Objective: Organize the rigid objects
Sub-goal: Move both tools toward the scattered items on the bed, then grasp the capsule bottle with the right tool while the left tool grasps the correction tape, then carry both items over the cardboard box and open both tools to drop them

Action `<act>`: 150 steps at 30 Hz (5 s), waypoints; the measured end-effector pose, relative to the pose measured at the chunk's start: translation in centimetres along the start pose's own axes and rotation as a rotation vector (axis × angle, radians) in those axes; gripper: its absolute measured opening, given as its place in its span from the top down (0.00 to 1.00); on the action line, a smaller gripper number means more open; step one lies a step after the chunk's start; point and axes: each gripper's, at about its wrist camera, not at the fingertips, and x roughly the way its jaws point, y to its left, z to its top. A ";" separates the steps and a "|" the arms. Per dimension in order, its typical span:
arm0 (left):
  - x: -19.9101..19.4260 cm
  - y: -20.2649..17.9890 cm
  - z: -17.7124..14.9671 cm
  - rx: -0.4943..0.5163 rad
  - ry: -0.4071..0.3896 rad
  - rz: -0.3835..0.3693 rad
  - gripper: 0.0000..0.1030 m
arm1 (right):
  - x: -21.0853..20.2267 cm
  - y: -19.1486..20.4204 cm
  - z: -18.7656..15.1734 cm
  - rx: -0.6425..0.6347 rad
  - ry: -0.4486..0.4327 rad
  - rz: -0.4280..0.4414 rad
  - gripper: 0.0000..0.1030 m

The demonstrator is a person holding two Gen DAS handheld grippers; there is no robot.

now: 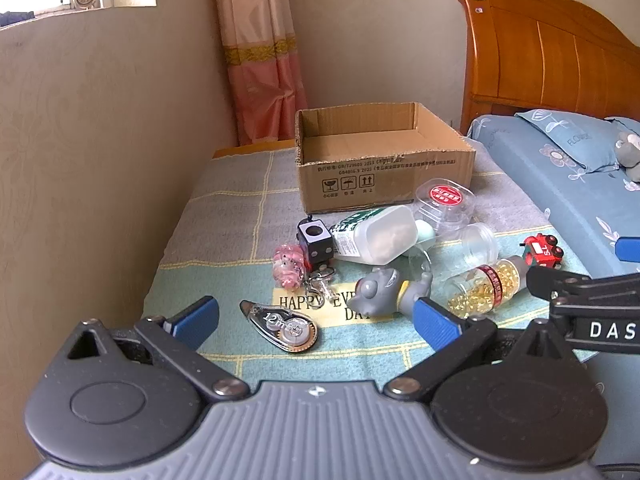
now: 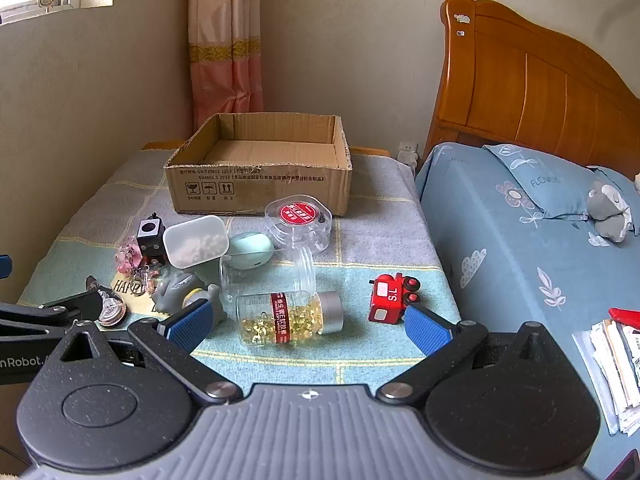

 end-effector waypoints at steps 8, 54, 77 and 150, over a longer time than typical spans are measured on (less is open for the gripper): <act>0.1 0.1 0.1 -0.002 -0.003 -0.006 0.01 | -0.1 0.1 0.0 0.000 -0.006 -0.004 0.00; 7.2 4.3 -2.1 0.115 0.052 -0.220 0.01 | 5.3 -2.0 -3.3 -0.129 0.032 0.126 0.00; 13.2 7.3 -3.8 0.178 0.122 -0.311 0.00 | 10.6 -1.0 -5.0 -0.145 0.113 0.192 0.00; 13.8 2.9 14.7 0.266 0.046 -0.400 0.14 | 8.0 -4.3 9.2 -0.194 -0.043 0.323 0.07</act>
